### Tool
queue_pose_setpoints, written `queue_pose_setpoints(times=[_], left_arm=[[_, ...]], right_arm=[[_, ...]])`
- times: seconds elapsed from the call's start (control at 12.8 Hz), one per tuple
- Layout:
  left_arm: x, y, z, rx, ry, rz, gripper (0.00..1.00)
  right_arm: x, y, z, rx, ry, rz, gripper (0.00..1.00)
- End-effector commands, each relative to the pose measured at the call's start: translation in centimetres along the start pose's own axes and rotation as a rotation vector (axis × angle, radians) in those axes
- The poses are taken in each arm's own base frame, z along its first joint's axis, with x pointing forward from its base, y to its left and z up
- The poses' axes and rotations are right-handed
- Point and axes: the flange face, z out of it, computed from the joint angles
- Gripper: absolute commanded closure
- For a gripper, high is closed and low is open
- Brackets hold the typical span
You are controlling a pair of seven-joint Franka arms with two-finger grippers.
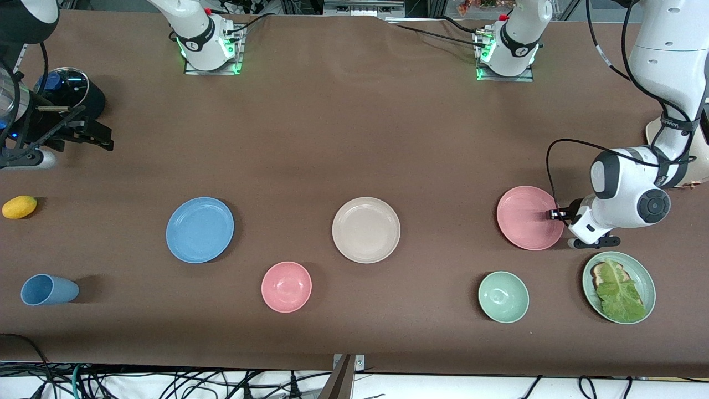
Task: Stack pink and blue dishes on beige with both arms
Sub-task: 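Move the left gripper to the pink plate and grasp its rim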
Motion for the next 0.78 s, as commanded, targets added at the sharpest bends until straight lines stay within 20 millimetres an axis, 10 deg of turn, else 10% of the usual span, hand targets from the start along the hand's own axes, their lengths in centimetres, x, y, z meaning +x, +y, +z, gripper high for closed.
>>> queue_pose_setpoints(times=[0.0,0.31,0.71], left_arm=[[0.7,-0.1,-1.4,0.015,0.016,0.024,1.00],[0.6,2.7,-5.0,-0.001,-0.056,0.030,1.00],[-3.4,10.7,-15.2,-0.153,-0.071,-0.020,1.00]], right_arm=[[-0.6,-0.3,-0.8,0.031,0.010,0.025,0.00],[-0.6,-0.4,-0.9,0.036,0.015,0.063,0.00],[-0.6,-0.7,-1.0,0.035,0.015,0.076,0.00]])
